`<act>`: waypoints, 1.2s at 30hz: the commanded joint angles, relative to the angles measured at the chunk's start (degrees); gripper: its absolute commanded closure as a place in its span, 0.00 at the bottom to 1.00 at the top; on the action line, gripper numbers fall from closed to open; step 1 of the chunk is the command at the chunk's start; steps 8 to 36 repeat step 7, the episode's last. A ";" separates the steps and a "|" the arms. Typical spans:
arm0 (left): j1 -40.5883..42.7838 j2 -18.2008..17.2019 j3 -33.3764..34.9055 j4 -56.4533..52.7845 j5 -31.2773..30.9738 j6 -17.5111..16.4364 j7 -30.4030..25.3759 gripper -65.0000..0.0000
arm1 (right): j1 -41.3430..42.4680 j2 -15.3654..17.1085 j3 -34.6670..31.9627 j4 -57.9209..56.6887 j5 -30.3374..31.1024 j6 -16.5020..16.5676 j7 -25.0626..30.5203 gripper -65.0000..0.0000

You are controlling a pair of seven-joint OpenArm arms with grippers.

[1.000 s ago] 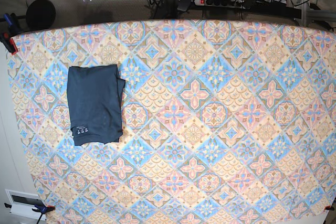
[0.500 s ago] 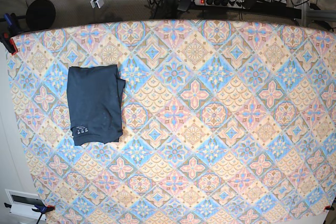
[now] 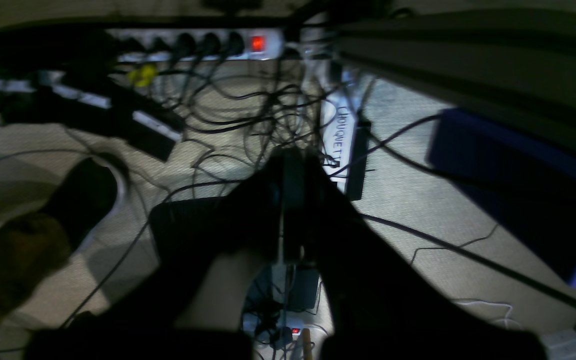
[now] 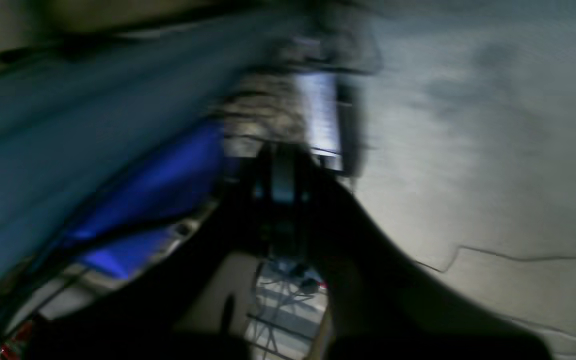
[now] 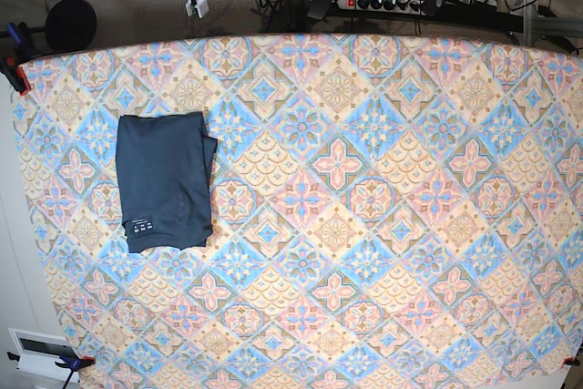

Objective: Layout the t-shirt on the table in an organized manner, then fold the t-shirt properly

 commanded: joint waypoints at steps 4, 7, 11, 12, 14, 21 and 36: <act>-0.80 -0.46 0.10 0.12 0.30 0.13 -0.26 1.00 | -1.24 2.08 0.20 -0.10 -0.29 -0.41 -0.41 1.00; -1.77 -0.46 0.10 0.12 0.30 0.13 -0.26 1.00 | -1.24 2.08 0.20 -0.10 -0.29 -0.41 -0.41 1.00; -1.77 -0.46 0.10 0.12 0.30 0.13 -0.26 1.00 | -1.24 2.08 0.20 -0.10 -0.29 -0.41 -0.41 1.00; -1.77 -0.46 0.10 0.12 0.30 0.13 -0.26 1.00 | -1.24 2.08 0.20 -0.10 -0.29 -0.41 -0.41 1.00; -1.77 -0.46 0.10 0.12 0.30 0.13 -0.26 1.00 | -1.24 2.08 0.20 -0.10 -0.29 -0.41 -0.41 1.00; -1.77 -0.46 0.10 0.12 0.30 0.13 -0.26 1.00 | -1.24 2.08 0.20 -0.10 -0.29 -0.41 -0.41 1.00; -1.77 -0.46 0.10 0.12 0.30 0.13 -0.26 1.00 | -1.24 2.08 0.20 -0.10 -0.29 -0.41 -0.41 1.00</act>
